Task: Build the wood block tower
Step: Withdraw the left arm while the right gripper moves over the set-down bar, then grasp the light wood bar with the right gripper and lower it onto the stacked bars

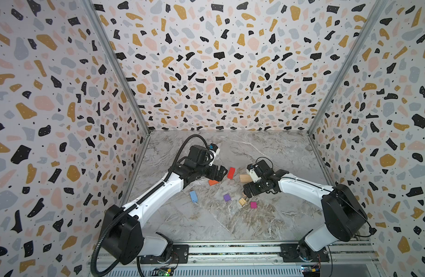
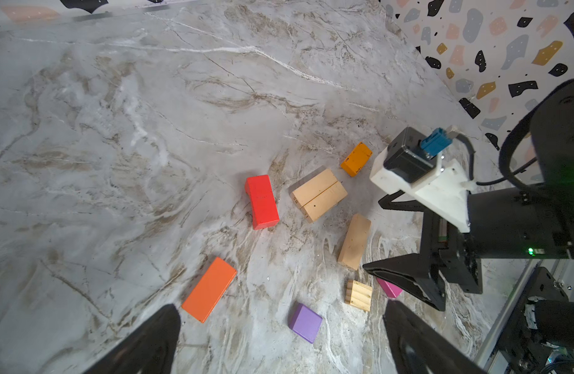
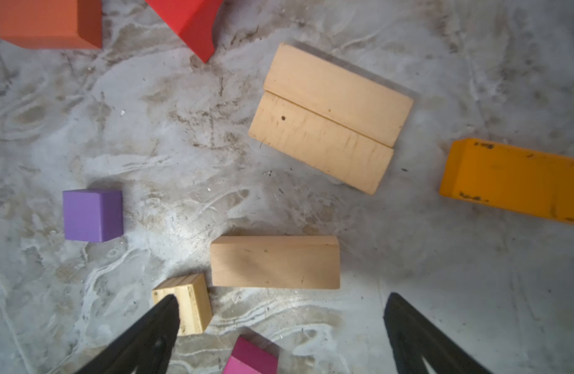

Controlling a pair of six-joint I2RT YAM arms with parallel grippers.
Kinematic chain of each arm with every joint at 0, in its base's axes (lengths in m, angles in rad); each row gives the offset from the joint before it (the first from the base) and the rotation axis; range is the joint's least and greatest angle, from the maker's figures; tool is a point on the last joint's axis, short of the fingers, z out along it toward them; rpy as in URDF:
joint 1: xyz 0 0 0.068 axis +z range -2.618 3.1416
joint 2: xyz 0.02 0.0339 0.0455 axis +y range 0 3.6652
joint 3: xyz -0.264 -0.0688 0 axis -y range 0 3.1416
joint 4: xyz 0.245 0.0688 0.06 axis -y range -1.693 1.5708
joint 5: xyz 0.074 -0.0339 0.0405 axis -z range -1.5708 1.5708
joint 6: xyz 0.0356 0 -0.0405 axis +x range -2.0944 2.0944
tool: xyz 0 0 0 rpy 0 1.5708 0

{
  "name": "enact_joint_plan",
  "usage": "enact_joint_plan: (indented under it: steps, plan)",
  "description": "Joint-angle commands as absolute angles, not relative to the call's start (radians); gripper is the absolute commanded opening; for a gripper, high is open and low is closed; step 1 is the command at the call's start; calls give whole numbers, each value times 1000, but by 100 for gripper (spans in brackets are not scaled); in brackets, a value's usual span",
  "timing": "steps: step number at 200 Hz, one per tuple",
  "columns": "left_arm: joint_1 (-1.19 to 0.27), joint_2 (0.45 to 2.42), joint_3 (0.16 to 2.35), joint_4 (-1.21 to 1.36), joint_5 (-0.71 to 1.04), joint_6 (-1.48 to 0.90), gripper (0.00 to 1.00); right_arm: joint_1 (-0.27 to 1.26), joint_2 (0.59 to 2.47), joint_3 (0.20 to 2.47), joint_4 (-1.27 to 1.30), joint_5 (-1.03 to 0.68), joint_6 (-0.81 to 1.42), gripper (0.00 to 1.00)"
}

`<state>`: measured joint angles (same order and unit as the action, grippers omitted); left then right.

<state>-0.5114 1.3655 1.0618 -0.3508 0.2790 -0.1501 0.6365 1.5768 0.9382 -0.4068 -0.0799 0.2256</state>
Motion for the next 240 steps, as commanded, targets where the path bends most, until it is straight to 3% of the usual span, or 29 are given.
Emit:
enact_joint_plan:
  steps: [1, 49, 240]
  plan:
    - [-505, 1350, 1054, -323, 276, -149, 99, 662, 1591, 974, -423, -35, 206, 100]
    - [-505, 1352, 1051, -322, 277, -148, 99, 688, 1626, 978, -402, -17, 190, 95]
    - [-505, 1362, 1051, -321, 278, -146, 99, 693, 1702, 998, -396, 15, 178, 89]
